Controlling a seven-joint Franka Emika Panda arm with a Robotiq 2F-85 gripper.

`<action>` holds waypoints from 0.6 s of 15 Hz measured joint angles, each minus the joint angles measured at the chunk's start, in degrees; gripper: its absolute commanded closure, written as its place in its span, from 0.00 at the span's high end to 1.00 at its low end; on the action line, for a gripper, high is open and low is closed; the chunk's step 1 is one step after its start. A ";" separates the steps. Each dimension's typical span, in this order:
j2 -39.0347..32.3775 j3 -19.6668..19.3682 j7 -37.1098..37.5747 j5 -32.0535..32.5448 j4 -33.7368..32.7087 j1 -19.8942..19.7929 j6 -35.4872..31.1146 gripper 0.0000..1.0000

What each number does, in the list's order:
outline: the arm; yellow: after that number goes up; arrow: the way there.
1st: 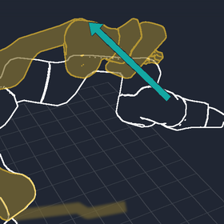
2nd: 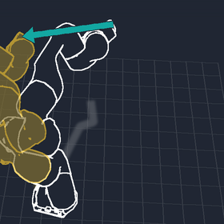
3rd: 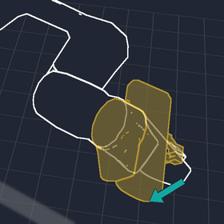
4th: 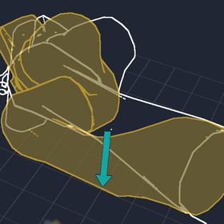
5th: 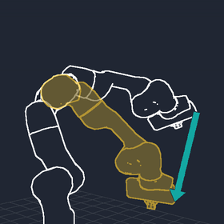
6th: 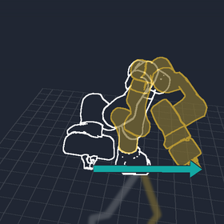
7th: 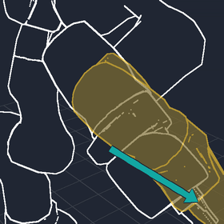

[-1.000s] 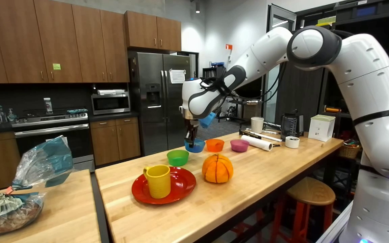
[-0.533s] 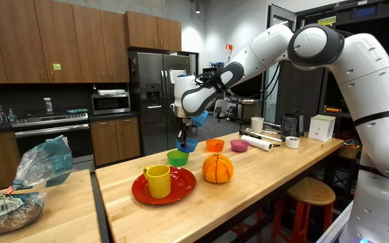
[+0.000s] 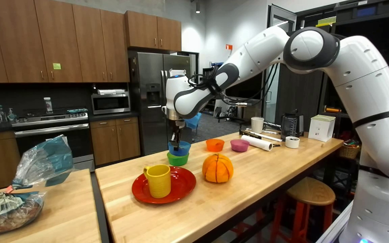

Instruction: Put the blue bowl in the green bowl.

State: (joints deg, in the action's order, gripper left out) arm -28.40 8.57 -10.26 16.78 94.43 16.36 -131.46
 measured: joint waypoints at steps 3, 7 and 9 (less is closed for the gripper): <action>-2.11 -0.04 -0.75 0.70 -2.31 0.14 0.04 0.01; -5.03 -0.61 -1.62 1.19 -5.69 0.12 0.62 0.01; -6.21 -0.88 -1.95 1.19 -7.06 0.07 1.18 0.01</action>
State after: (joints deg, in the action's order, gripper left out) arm -34.61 7.69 -12.21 17.96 87.37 16.43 -130.28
